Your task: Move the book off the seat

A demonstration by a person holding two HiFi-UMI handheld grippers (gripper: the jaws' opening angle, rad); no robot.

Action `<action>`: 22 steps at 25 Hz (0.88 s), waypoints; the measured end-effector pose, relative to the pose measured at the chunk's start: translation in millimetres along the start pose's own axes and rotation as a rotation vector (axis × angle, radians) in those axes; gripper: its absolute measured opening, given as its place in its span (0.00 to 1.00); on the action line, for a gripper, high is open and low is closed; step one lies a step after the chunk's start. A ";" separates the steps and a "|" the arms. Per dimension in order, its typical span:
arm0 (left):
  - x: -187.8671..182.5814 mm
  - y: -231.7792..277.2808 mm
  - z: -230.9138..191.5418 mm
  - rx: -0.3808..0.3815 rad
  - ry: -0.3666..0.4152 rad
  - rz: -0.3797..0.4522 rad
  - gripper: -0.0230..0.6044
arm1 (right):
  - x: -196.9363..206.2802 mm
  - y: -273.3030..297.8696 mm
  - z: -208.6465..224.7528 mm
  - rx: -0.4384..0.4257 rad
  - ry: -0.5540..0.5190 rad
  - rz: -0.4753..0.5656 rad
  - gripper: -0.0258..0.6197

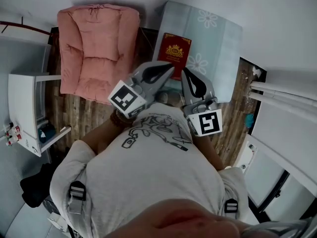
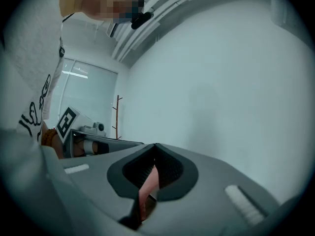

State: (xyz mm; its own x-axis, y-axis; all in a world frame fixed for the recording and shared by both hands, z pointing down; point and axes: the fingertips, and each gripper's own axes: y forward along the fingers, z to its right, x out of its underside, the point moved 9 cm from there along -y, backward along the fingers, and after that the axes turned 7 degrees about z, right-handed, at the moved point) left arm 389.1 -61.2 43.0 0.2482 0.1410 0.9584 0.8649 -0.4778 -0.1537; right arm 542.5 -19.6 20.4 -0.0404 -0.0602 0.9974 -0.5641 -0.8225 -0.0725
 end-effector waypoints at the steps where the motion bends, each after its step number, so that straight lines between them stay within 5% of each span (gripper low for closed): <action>1: -0.4 -0.8 1.1 0.002 0.008 0.001 0.04 | -1.2 -0.8 -0.3 0.002 -0.004 0.001 0.05; 22: 1.8 5.2 -1.5 0.002 0.000 0.009 0.04 | 0.7 0.2 2.0 -0.003 -0.022 -0.007 0.05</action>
